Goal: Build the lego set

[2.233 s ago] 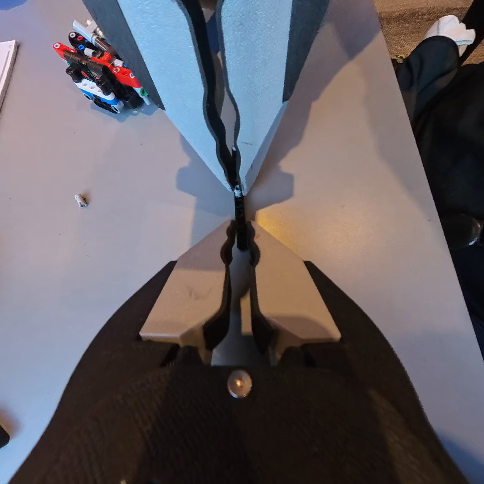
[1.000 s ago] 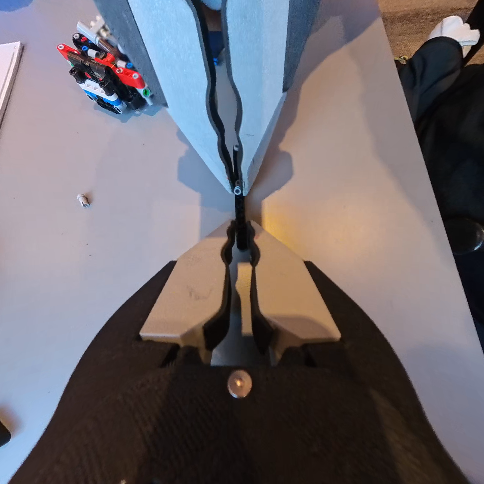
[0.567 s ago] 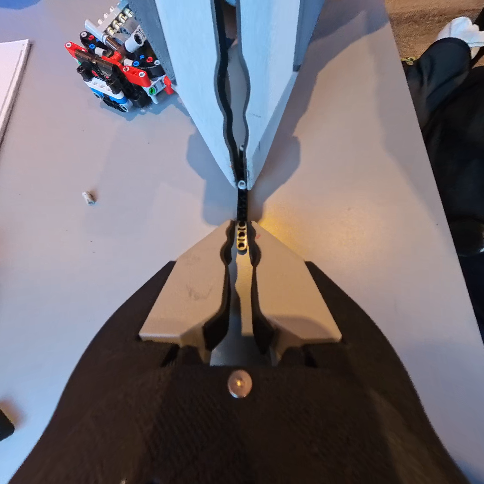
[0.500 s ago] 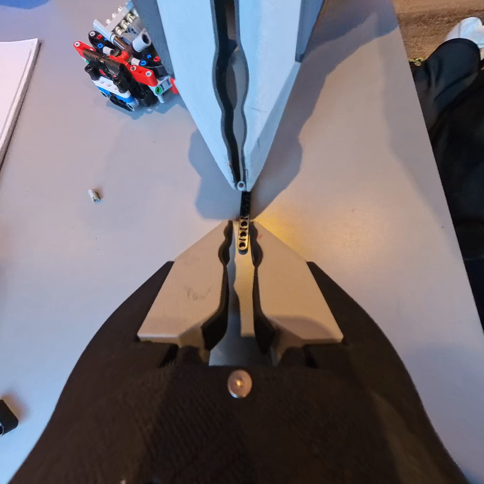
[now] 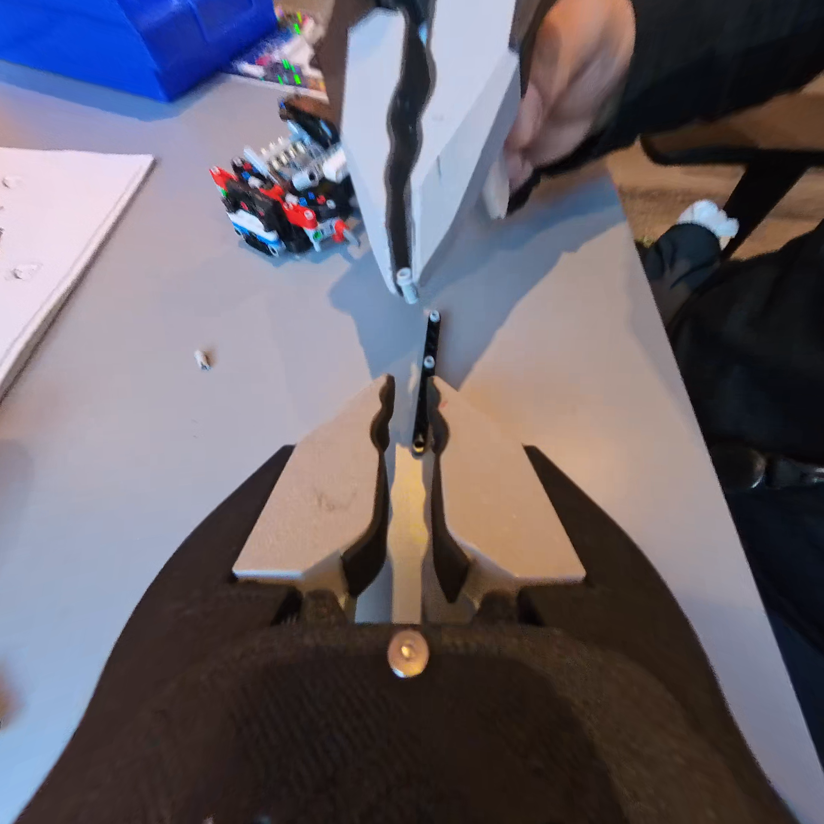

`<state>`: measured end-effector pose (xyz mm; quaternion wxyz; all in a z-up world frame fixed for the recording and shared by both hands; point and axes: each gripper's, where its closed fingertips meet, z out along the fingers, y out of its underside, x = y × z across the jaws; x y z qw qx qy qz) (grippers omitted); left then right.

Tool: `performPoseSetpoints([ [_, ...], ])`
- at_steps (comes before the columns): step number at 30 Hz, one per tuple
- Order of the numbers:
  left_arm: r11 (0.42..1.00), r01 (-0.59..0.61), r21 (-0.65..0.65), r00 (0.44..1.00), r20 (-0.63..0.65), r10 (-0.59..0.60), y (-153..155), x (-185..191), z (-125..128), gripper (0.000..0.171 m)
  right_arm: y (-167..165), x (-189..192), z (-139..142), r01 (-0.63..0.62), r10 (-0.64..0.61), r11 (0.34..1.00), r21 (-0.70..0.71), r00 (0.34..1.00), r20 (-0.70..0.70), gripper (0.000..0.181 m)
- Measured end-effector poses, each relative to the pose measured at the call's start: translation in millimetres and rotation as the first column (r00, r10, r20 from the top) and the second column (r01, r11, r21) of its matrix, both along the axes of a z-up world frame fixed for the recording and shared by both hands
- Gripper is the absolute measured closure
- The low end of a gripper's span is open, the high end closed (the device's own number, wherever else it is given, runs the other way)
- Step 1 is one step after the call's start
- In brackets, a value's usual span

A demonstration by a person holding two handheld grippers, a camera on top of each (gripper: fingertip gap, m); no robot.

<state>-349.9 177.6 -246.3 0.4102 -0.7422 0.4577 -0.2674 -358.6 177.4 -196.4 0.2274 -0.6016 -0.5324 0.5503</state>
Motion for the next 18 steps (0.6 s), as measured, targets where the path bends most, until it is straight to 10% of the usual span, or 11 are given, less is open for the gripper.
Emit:
performPoseSetpoints([
  [18, 0.989, -0.127, 0.069, 0.972, 0.209, 0.110, 16, -6, 38, 0.168, 10, -14, -1, 0.113, -0.109, 0.993, 0.045, 0.991, -0.076, 0.178],
])
